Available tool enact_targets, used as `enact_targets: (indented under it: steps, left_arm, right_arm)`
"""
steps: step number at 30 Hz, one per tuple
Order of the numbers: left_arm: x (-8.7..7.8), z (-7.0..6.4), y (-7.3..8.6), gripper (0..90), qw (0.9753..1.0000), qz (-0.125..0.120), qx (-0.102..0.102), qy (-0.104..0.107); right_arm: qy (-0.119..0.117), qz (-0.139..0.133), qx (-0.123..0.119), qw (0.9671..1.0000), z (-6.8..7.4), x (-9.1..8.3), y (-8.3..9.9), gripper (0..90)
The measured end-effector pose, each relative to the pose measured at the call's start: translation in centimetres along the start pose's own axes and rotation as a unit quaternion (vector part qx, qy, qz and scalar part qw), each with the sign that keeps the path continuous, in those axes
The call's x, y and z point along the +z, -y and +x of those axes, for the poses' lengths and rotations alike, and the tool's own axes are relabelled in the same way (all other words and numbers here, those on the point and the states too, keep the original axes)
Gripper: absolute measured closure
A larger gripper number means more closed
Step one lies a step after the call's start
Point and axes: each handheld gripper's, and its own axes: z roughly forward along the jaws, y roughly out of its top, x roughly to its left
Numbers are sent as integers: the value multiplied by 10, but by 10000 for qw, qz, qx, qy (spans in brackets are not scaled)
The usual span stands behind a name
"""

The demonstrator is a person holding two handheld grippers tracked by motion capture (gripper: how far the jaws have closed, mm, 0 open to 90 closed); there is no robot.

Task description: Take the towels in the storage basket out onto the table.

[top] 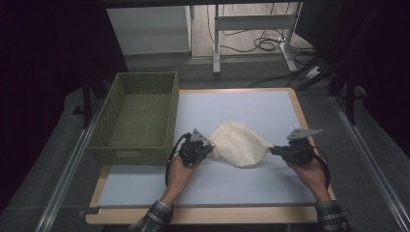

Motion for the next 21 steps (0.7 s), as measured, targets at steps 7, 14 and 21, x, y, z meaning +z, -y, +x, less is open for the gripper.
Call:
enact_targets:
  steps: [7,14,21]
  left_arm:
    - [-22,20,-60,888,9979,-360,4,-542]
    - [14,66,-83,561,9913,50,-573,-1185]
    - [24,37,-48,523,9970,380,-208,-635]
  right_arm:
    - [475,-464,-35,9978,-15,-42,-51,872]
    - [793,-245,695,9941,-70,1,-81,709]
    - [305,26,742,9968,-52,22,-43,700]
